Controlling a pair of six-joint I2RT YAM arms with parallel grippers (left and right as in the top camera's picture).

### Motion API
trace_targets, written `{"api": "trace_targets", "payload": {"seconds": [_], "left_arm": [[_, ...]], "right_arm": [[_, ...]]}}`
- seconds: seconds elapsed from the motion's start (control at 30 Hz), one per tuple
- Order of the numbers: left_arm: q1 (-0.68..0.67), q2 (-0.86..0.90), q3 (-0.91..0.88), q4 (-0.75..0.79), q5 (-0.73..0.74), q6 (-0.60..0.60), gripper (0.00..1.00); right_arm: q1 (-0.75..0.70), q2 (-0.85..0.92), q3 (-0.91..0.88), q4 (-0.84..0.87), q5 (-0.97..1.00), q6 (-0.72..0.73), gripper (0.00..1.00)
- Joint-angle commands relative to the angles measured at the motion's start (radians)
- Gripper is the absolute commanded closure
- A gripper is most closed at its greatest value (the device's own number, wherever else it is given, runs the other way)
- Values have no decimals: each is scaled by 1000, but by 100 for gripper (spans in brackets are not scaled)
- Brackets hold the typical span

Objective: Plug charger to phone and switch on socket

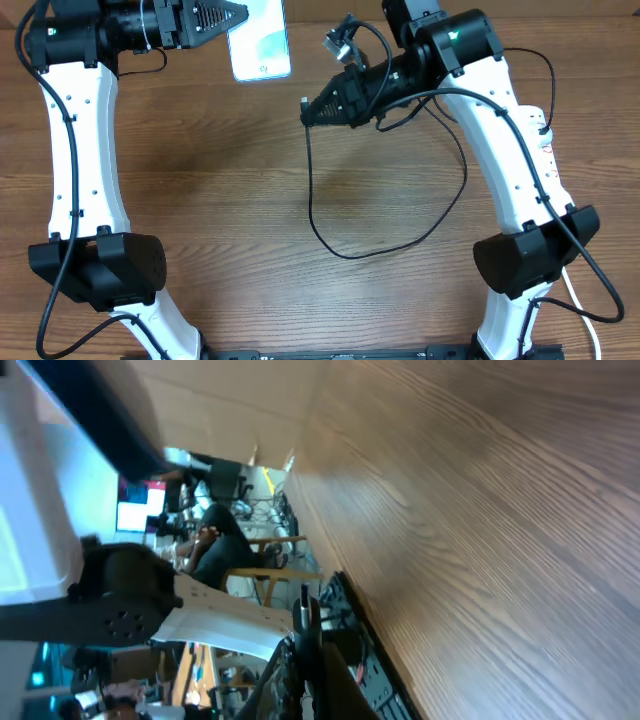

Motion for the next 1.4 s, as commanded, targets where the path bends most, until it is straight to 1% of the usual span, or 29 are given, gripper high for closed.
{"api": "trace_targets", "payload": {"seconds": [0.0, 0.03, 0.07, 0.23, 0.27, 0.4, 0.6, 0.83, 0.9, 1.07, 1.23, 1.37], "left_arm": [[-3, -5, 24, 6, 61, -90, 96], [-3, -5, 24, 6, 61, -136, 96], [-3, -5, 24, 6, 61, -156, 96], [-4, -5, 24, 6, 61, -186, 96], [-5, -5, 24, 6, 61, -186, 96], [-15, -5, 24, 6, 61, -185, 96], [-16, -5, 24, 6, 61, -185, 96], [-16, -5, 24, 6, 61, -186, 96], [-16, -5, 24, 6, 61, -185, 96], [-16, -5, 24, 5, 61, -188, 96], [-16, -5, 24, 5, 61, -201, 96], [-16, -5, 24, 5, 61, -200, 96]], "right_arm": [[16, -21, 20, 51, -67, -26, 96], [19, -21, 20, 78, -119, -26, 96], [21, -21, 20, 94, -145, -26, 96], [29, -21, 20, 121, -165, -17, 96], [31, -21, 20, 131, -180, -11, 96], [31, -21, 20, 214, -184, 97, 96], [46, -21, 20, 222, -183, 114, 96], [82, -21, 20, 278, -155, 126, 96], [82, -21, 20, 307, -154, 163, 96], [82, -21, 20, 323, -131, 177, 96], [83, -21, 19, 369, -120, 242, 96], [94, -21, 19, 397, -120, 250, 96]]}}
